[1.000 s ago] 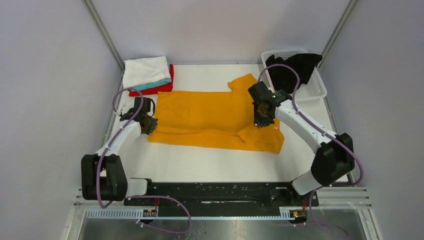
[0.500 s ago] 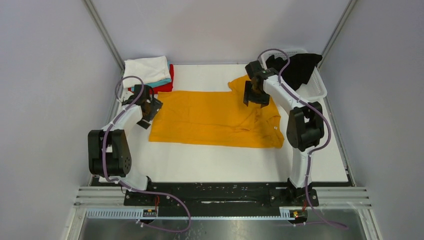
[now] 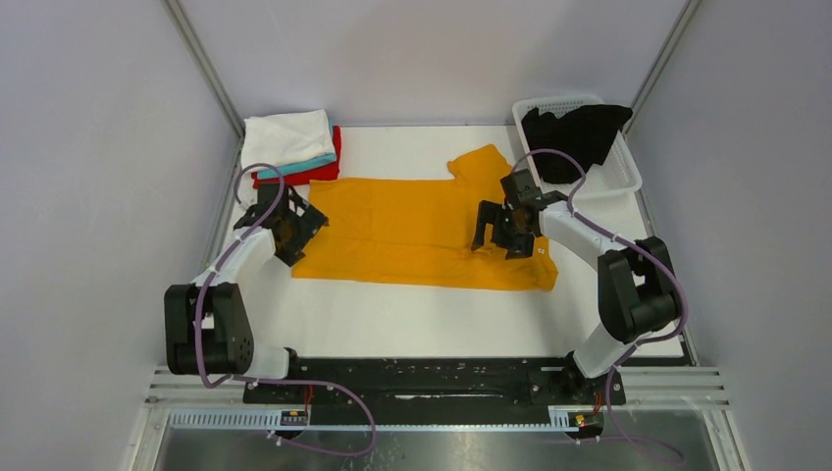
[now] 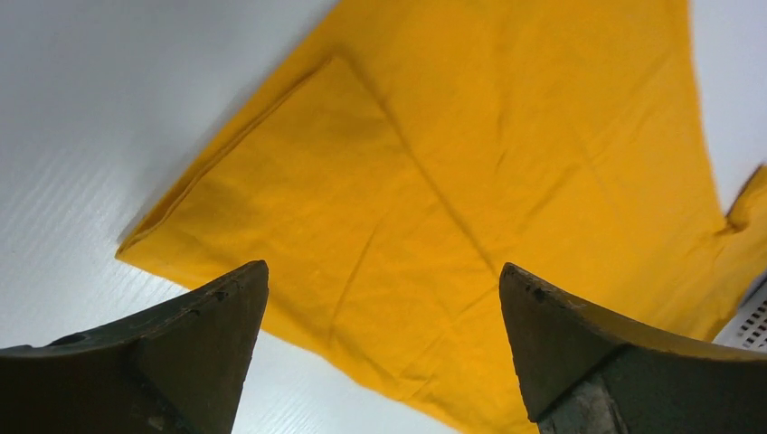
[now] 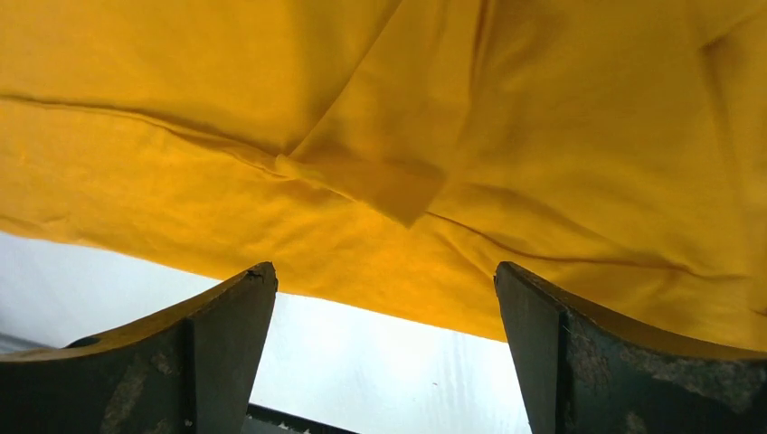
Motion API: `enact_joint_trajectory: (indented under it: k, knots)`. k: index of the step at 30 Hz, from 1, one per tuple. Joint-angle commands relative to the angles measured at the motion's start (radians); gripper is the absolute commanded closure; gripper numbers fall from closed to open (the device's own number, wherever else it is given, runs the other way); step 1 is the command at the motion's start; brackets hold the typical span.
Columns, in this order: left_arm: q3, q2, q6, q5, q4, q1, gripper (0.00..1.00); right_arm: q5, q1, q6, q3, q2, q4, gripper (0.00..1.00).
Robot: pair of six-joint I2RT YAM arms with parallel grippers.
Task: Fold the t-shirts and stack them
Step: Fold the flattened tshirt in 1/3 of the way
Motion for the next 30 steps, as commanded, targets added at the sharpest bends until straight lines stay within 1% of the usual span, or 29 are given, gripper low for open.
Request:
enact_joint_trajectory:
  k: [1,7,12,15,18,20,23,25,27,30]
  knots:
    - [-0.034,0.002,0.043,0.074,0.045,0.001,0.01,-0.159,0.012,0.050,-0.040,0.034,0.215,0.00]
    - [-0.048,-0.029,0.056,0.045,0.018,0.000,0.01,-0.173,0.015,0.061,0.045,0.146,0.258,0.00]
    - [-0.052,-0.054,0.060,0.029,-0.008,0.002,0.01,-0.200,0.018,0.101,0.229,0.273,0.278,0.00]
    - [-0.053,-0.075,0.067,0.032,-0.017,0.001,0.01,-0.193,0.026,0.120,0.320,0.302,0.291,0.01]
    - [-0.034,-0.077,0.086,0.033,-0.038,0.001,0.01,-0.147,0.025,0.104,0.373,0.295,0.243,0.01]
    - [-0.017,-0.063,0.098,0.053,-0.038,0.001,0.01,-0.094,0.025,0.080,0.344,0.252,0.218,0.01]
    - [0.012,-0.010,0.108,0.114,-0.002,-0.017,0.01,-0.001,0.025,0.055,0.228,0.155,0.203,0.00]
    - [0.058,0.056,0.111,0.128,0.011,-0.057,0.01,0.056,0.025,0.050,0.140,0.091,0.192,0.00]
    - [0.116,0.134,0.120,0.128,0.016,-0.100,0.01,0.080,0.025,0.042,0.051,0.042,0.200,0.00]
    - [0.183,0.247,0.116,0.152,0.032,-0.128,0.01,0.103,0.022,0.031,-0.037,0.024,0.200,0.00]
